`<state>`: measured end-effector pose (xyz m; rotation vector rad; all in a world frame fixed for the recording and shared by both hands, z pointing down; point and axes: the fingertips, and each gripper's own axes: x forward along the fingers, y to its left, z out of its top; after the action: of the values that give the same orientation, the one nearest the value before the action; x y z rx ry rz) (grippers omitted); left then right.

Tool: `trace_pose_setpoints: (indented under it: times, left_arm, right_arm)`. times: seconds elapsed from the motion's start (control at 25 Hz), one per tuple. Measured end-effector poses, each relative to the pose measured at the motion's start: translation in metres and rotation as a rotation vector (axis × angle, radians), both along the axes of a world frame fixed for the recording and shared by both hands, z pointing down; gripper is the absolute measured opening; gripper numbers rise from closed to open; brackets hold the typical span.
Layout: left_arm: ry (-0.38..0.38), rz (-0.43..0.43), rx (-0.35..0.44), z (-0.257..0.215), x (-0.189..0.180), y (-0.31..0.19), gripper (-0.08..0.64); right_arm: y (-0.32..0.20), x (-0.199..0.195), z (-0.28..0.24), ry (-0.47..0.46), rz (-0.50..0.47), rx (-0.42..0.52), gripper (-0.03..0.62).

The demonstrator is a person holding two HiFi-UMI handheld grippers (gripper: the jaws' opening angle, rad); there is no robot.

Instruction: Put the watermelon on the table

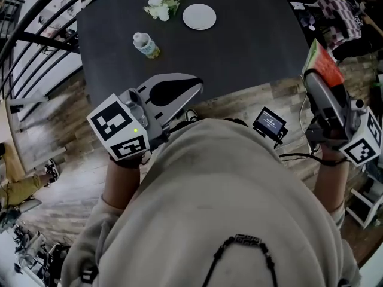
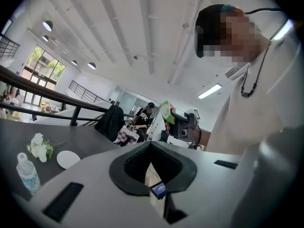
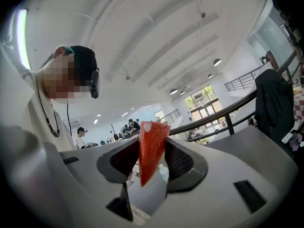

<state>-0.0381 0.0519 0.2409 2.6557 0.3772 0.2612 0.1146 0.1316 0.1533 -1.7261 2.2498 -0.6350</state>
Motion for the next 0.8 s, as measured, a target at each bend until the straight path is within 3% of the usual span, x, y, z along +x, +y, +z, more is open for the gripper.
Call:
trace_pose_setpoints:
  times: [0.36, 0.8]
  left_arm:
    - [-0.005, -0.096, -0.022, 0.005, -0.015, -0.03, 0.006]
    - [-0.035, -0.215, -0.027, 0.0, 0.045, -0.06, 0.006]
  right_arm:
    - [-0.058, -0.007, 0.0, 0.023, -0.123, 0.005, 0.184]
    - [-0.112, 0.057, 0.018, -0.034, -0.257, 0.01, 0.184]
